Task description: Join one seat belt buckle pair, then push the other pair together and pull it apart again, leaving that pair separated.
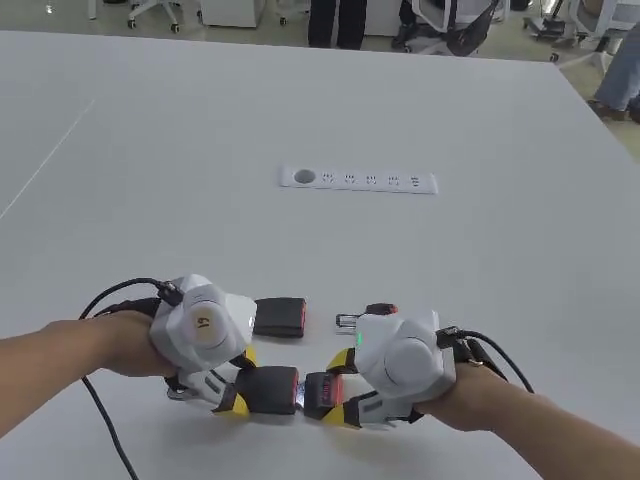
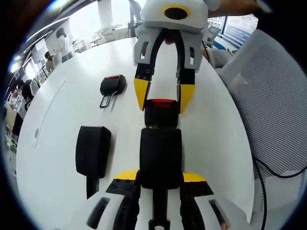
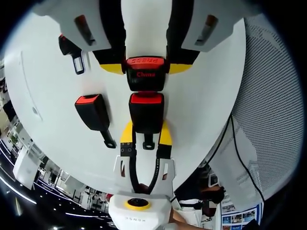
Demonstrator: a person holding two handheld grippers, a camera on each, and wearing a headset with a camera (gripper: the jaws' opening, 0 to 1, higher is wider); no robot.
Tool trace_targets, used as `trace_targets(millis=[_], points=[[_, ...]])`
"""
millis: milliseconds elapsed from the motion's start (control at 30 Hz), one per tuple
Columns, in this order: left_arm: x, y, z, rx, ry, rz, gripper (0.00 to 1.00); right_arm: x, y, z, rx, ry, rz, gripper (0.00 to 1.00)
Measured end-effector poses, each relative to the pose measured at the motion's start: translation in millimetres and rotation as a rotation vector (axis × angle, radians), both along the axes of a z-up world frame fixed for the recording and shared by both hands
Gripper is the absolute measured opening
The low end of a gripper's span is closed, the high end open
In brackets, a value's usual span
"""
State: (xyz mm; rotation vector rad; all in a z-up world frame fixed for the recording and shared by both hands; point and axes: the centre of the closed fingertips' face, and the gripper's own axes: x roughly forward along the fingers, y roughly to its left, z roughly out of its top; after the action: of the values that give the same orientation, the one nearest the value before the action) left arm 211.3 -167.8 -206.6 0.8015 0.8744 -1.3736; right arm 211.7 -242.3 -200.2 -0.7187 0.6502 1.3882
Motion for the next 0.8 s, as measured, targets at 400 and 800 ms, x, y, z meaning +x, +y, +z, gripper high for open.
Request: trace_targets(millis=[400,800], points=[[4.8,-4.7,6.5,-0.014,-0.021,0.026,0.41,-1.4,0.1,3.8,-0.009,-0.008,0.006,0.34],[8.4,-4.1,15.8,-0.026,-0.022,0.044,0.44,3.3,-3.0,15.2,0.005,-0.006,-0.026,0.42]])
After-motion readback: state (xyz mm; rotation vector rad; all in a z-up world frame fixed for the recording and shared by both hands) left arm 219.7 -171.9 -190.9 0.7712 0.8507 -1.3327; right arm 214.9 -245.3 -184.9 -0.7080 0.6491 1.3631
